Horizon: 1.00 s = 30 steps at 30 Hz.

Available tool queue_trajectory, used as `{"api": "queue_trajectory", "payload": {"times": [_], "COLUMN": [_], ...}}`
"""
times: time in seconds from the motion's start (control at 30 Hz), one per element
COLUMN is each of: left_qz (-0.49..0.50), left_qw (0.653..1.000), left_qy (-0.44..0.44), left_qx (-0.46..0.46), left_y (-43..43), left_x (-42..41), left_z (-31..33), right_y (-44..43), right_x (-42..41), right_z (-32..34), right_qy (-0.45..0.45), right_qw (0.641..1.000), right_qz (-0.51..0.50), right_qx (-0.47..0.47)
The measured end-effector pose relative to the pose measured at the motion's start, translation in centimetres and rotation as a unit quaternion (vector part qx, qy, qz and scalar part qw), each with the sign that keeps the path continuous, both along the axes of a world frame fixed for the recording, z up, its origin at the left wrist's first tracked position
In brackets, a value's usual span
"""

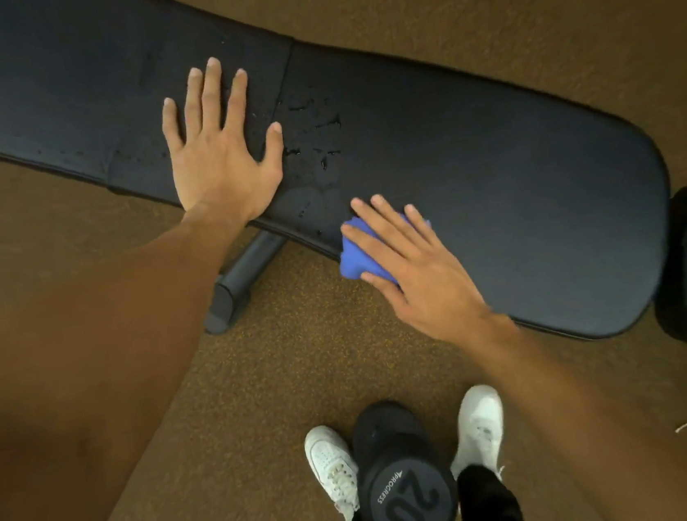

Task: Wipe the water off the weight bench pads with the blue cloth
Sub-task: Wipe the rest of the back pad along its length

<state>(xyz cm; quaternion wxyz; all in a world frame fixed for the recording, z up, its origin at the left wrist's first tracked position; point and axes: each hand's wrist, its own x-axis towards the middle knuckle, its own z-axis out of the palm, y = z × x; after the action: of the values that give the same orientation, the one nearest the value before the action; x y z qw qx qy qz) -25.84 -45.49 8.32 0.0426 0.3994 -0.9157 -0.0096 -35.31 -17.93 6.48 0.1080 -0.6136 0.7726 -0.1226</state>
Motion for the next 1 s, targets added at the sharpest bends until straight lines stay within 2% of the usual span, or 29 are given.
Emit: {"api": "queue_trajectory", "payload": {"times": [0.1, 0.2, 0.27, 0.43, 0.53, 0.67, 0.73, 0.9, 1.0], "left_qz": [0.006, 0.005, 0.005, 0.007, 0.014, 0.012, 0.014, 0.015, 0.016], "left_qw": [1.0, 1.0, 1.0, 0.999, 0.999, 0.999, 0.999, 0.999, 0.999], "left_qy": [0.011, 0.017, 0.019, 0.031, 0.027, 0.027, 0.027, 0.034, 0.034], "left_qx": [-0.006, -0.016, -0.017, -0.021, -0.026, -0.025, -0.027, -0.028, -0.033], "left_y": [-0.2, -0.1, -0.1, -0.1, -0.1, -0.1, 0.0, 0.0, 0.0], "left_x": [0.2, 0.1, 0.2, 0.0, 0.1, 0.0, 0.0, -0.1, -0.1], "left_z": [-0.2, -0.3, -0.3, -0.4, -0.5, -0.4, -0.4, -0.4, -0.5], "right_y": [1.2, -2.3, -4.7, -1.9, -0.2, -4.7, -6.5, -2.0, -2.2], "right_x": [-1.7, -2.0, -1.1, 0.3, -1.6, -2.5, -1.5, -1.1, -3.5], "right_z": [0.1, 0.1, 0.3, 0.2, 0.3, 0.2, 0.4, 0.5, 0.1], "right_qy": [-0.047, -0.063, -0.054, 0.014, -0.025, -0.048, -0.042, -0.012, -0.034], "right_qw": [0.995, 0.982, 0.985, 1.0, 0.999, 0.987, 0.99, 0.998, 0.999], "right_qz": [-0.086, -0.176, -0.161, 0.022, -0.036, -0.154, -0.131, 0.058, -0.028], "right_qx": [-0.002, -0.003, 0.0, 0.013, 0.015, 0.005, 0.002, 0.008, 0.007]}}
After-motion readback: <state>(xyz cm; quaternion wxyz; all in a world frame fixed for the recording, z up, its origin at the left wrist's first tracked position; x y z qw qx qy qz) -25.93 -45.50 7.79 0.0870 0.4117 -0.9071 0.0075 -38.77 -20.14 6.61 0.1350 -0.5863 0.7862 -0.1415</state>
